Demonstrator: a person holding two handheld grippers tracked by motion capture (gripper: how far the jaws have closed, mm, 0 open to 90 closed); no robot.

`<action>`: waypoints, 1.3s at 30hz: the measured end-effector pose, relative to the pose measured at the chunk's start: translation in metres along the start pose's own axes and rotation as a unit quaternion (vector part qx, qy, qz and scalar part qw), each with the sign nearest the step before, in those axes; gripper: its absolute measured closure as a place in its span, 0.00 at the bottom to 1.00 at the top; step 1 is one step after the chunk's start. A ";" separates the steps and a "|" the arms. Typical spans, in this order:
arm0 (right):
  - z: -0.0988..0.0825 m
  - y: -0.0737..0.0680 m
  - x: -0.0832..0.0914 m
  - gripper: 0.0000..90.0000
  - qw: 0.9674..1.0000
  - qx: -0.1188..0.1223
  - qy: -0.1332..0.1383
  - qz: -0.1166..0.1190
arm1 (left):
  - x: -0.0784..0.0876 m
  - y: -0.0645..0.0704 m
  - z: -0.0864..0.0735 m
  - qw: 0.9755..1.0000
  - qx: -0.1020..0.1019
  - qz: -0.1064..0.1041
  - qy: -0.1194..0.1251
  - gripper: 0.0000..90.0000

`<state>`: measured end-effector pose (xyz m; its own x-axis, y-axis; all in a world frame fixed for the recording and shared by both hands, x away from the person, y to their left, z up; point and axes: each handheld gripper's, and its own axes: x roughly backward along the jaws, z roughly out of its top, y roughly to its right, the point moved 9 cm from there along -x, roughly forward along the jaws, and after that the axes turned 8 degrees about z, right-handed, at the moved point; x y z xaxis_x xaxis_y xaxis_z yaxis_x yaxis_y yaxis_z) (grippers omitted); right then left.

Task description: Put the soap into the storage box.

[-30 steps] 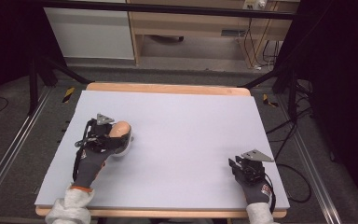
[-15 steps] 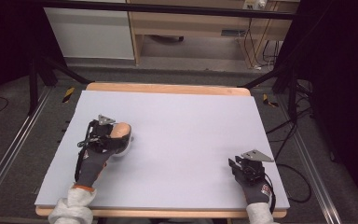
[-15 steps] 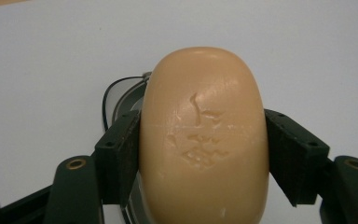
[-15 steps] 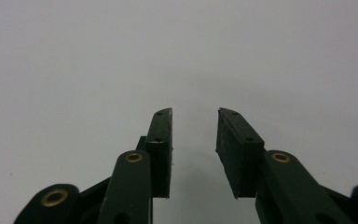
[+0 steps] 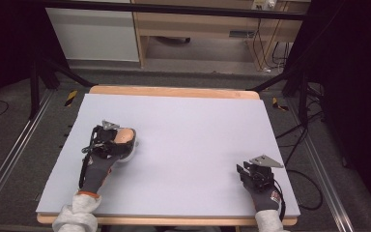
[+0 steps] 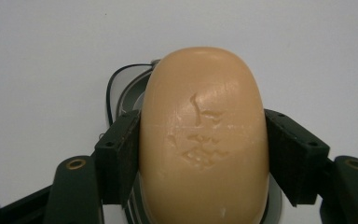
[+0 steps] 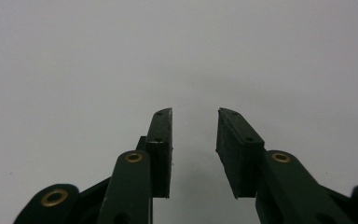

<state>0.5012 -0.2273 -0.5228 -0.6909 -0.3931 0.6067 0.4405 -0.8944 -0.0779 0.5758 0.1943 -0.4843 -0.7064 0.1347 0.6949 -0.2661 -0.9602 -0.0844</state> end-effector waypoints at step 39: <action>0.000 -0.001 0.000 0.72 1.000 0.001 0.000 0.003 | 0.005 0.002 0.001 1.000 0.014 -0.007 0.023 0.32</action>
<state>0.5004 -0.2262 -0.5224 -0.6881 -0.3978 0.6068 0.4453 -0.8918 -0.0797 0.5726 0.1927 -0.4801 -0.7325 0.1577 0.6623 -0.2577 -0.9646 -0.0553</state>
